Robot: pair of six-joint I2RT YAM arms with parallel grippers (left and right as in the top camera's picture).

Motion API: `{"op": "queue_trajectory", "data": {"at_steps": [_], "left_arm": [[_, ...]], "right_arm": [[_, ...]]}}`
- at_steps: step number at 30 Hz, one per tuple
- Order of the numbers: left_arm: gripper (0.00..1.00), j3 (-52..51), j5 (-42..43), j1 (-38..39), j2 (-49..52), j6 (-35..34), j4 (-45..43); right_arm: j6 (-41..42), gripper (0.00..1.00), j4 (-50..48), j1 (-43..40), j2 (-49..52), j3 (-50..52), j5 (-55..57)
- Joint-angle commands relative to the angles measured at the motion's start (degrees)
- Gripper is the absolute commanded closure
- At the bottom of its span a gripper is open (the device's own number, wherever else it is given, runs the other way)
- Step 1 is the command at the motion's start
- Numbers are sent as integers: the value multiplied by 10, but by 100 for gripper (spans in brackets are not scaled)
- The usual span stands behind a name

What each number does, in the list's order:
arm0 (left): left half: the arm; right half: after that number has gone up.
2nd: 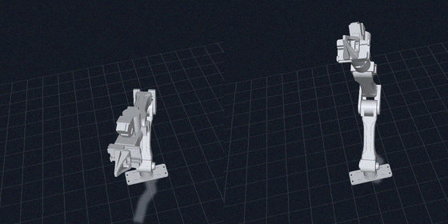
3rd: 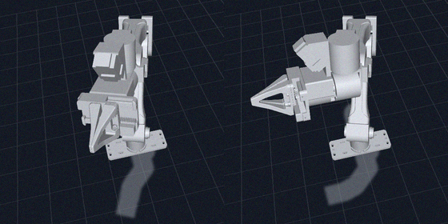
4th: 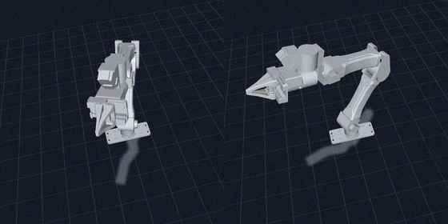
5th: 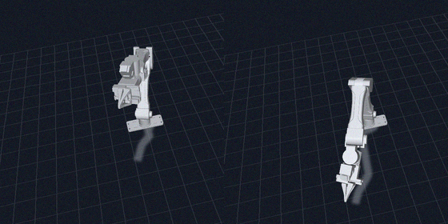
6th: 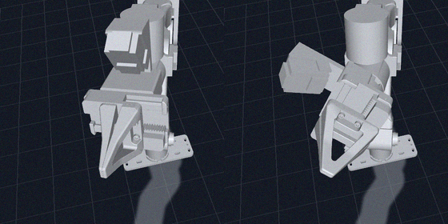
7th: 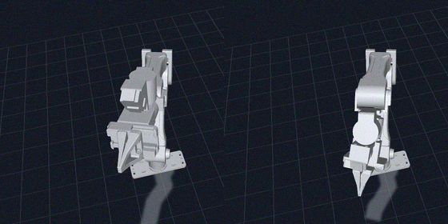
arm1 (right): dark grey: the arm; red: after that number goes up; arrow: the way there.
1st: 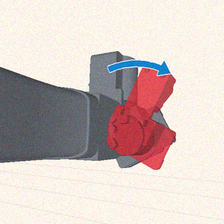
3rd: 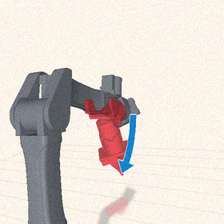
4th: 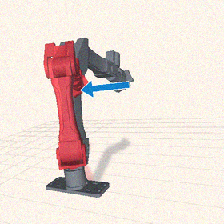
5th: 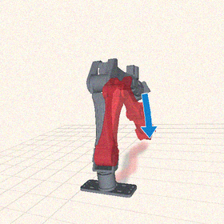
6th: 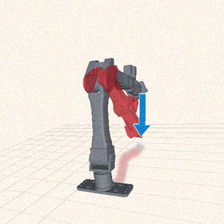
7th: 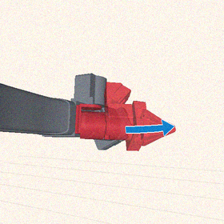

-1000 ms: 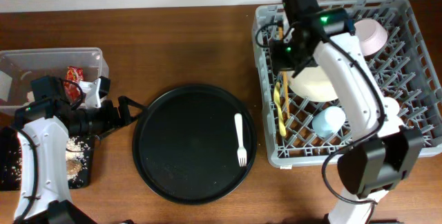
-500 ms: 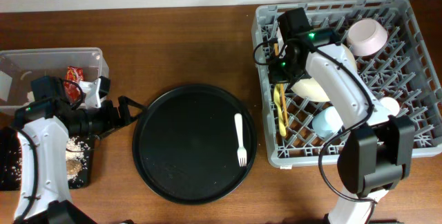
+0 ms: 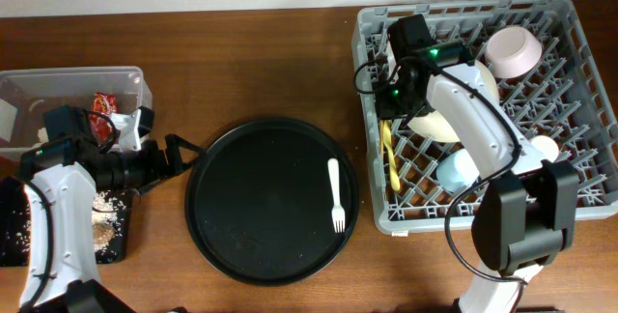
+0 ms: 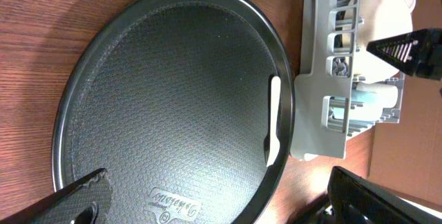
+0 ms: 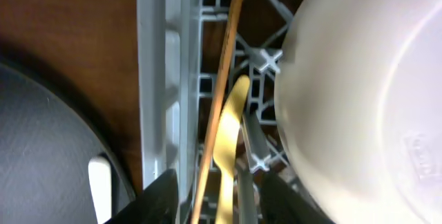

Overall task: Sort waste into correct bins and load items into the dishwasher rack
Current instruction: 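Release the wooden stick in the rack and lift the right gripper, then reach right gripper down to the white fork on the tray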

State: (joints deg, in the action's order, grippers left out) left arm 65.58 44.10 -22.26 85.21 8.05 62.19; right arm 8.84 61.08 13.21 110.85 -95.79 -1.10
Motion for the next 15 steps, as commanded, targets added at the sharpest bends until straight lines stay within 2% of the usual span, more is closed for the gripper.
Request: {"op": "queue_trajectory", "data": {"at_steps": [1,5,9,11,15], "left_arm": [[1,7,4,-3,2,2,0],[0,7,4,-3,2,2,0],[0,7,4,-3,2,2,0],[0,7,4,-3,2,2,0],[1,7,4,-3,2,2,0]], "right_arm": [[11,59,44,3,-42,-59,-20],[37,61,107,13,-86,-85,-128],[44,69,153,64,-89,-75,-126],[78,69,150,106,-89,-53,-110],[198,69,137,187,-88,23,-5]]}}
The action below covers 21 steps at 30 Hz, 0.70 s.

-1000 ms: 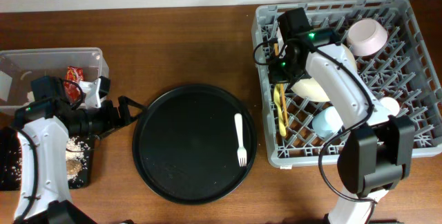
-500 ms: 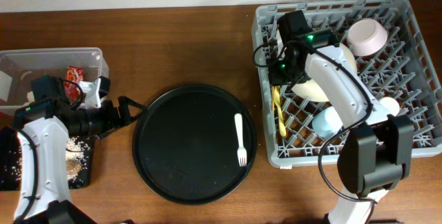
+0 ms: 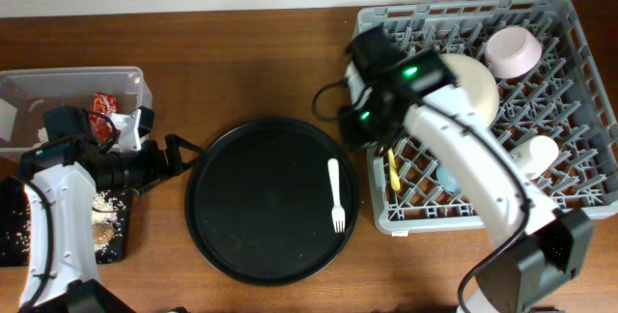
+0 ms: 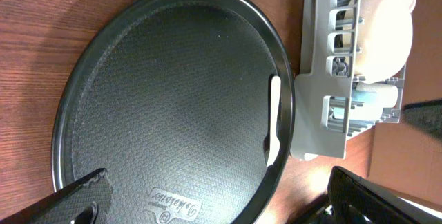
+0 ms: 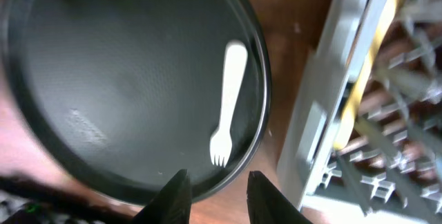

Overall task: Sort waste into correct bins and load items into the dishwasher rack
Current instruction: 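Reach right gripper down to the white fork on the tray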

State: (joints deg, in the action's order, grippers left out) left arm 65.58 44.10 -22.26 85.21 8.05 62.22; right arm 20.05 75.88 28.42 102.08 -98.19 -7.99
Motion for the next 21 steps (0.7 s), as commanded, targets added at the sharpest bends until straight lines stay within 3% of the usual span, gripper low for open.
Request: {"op": "queue_trajectory", "data": {"at_steps": [1,11,21], "left_arm": [[0,7,4,-3,2,2,0],[0,7,4,-3,2,2,0],[1,7,4,-3,2,2,0]], "right_arm": [[102,70,-33,47,0,75,63],[180,72,-251,87,2,316,63],[182,72,-267,108,5,347,9]]}}
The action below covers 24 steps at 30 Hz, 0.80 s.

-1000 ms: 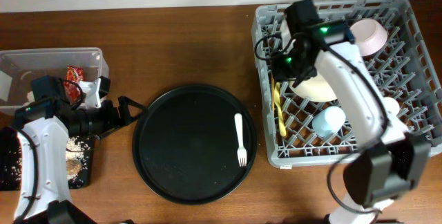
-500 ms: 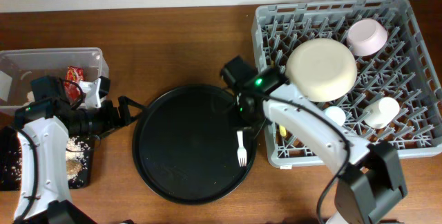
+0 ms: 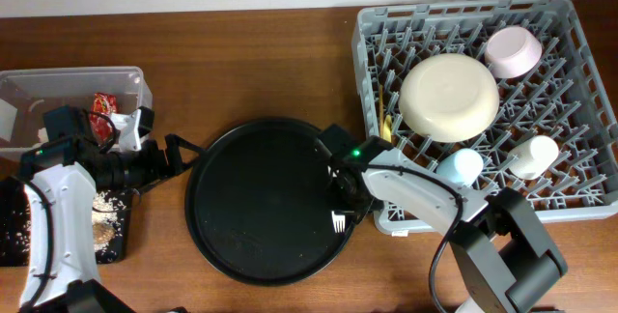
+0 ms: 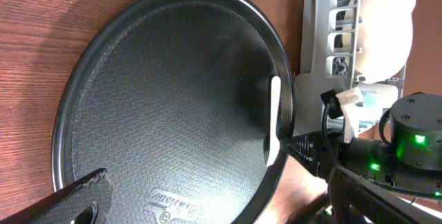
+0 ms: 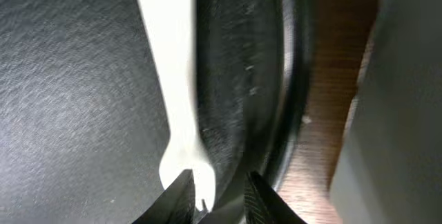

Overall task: Sort waste into correct bins and load items into the dishwasher rack
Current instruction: 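Reach right gripper down to the white fork on the tray, then grasp the white fork with the right gripper and lift it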

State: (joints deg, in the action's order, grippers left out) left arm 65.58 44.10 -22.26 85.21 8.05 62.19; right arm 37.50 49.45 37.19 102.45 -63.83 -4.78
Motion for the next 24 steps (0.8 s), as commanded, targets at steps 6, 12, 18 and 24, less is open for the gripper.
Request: {"op": "queue_trajectory", "data": {"at_steps": [6,12,18,24], "left_arm": [[1,7,4,-3,2,2,0],[0,7,4,-3,2,2,0],[0,7,4,-3,2,2,0],[1,7,4,-3,2,2,0]], "right_arm": [[23,71,-19,63,2,7,17],[22,63,-24,64,2,7,37],[22,63,-33,64,2,18,47],[22,63,-77,64,3,52,46]]}}
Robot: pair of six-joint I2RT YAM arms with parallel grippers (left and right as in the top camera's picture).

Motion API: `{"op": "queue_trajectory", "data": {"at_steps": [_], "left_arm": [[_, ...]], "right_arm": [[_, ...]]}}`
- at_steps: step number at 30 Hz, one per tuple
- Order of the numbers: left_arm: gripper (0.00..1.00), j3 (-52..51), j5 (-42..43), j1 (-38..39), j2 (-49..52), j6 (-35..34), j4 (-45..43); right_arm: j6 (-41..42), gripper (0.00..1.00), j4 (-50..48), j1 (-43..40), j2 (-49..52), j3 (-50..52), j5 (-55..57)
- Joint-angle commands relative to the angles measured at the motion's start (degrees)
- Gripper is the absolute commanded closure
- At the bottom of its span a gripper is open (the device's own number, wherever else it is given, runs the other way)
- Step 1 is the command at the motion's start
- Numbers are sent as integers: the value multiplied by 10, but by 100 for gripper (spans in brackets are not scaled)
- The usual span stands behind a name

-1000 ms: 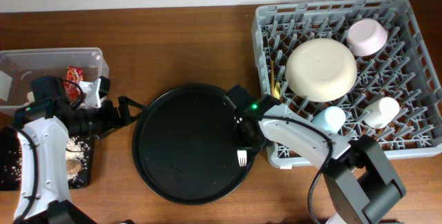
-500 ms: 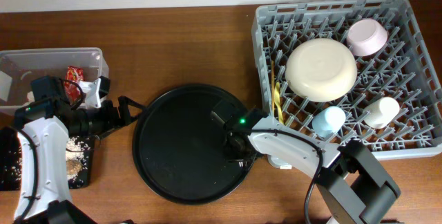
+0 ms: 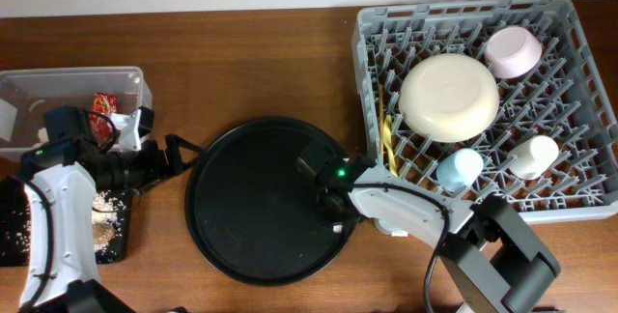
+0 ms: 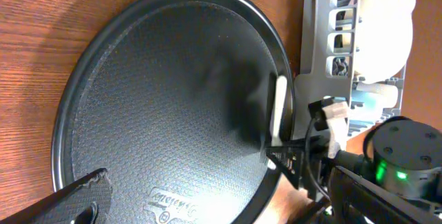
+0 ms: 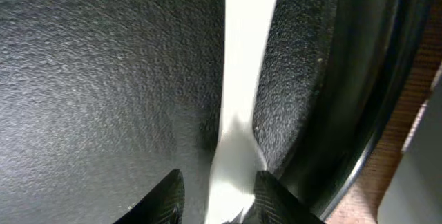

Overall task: Sort waste into correct bins and load items into the dishwasher rack
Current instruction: 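Grasp the white fork with the right gripper and lift it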

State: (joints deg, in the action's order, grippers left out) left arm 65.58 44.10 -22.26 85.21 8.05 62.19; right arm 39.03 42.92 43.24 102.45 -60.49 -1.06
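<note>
A white plastic fork [image 5: 245,58] lies at the right side of the round black tray [image 3: 232,207]. My right gripper [image 5: 221,200] is low over it, open, with the fork's neck between its fingers; the right finger looks close against the fork. From overhead the right gripper [image 3: 328,192] covers most of the fork, and only the tines [image 3: 337,226] show. The left wrist view shows the fork [image 4: 278,106] near the tray's rim. My left gripper [image 3: 179,149] stands open and empty at the tray's left edge.
The grey dishwasher rack [image 3: 463,9] at the right holds a cream bowl [image 3: 449,96], a pink bowl [image 3: 512,50], a light blue cup [image 3: 456,168], a white cup [image 3: 533,154] and a yellow utensil [image 3: 386,139]. A clear bin [image 3: 68,91] and a black bin [image 3: 106,226] with crumbs stand at the left.
My right gripper has shifted a little left over the tray. The fork lay to the left of its fingers then and now lies between them. The left arm has not moved.
My right gripper was inside the rack's left side by the yellow utensil. Then it was above the tray's right edge with the fork in sight. Then it was low by the fork's tines, and now it straddles the fork. The left gripper stayed open throughout.
</note>
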Motion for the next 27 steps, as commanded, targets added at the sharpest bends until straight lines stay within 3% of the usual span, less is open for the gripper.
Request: {"op": "queue_trajectory", "data": {"at_steps": [1,6,9,27], "left_arm": [[1,7,4,-3,2,2,0],[1,7,4,-3,2,2,0],[1,7,4,-3,2,2,0],[1,7,4,-3,2,2,0]], "right_arm": [[7,62,-14,3,2,21,9],[7,64,-14,3,3,21,9],[7,73,-14,3,2,21,7],[-13,81,10,2,-2,-28,-8]]}}
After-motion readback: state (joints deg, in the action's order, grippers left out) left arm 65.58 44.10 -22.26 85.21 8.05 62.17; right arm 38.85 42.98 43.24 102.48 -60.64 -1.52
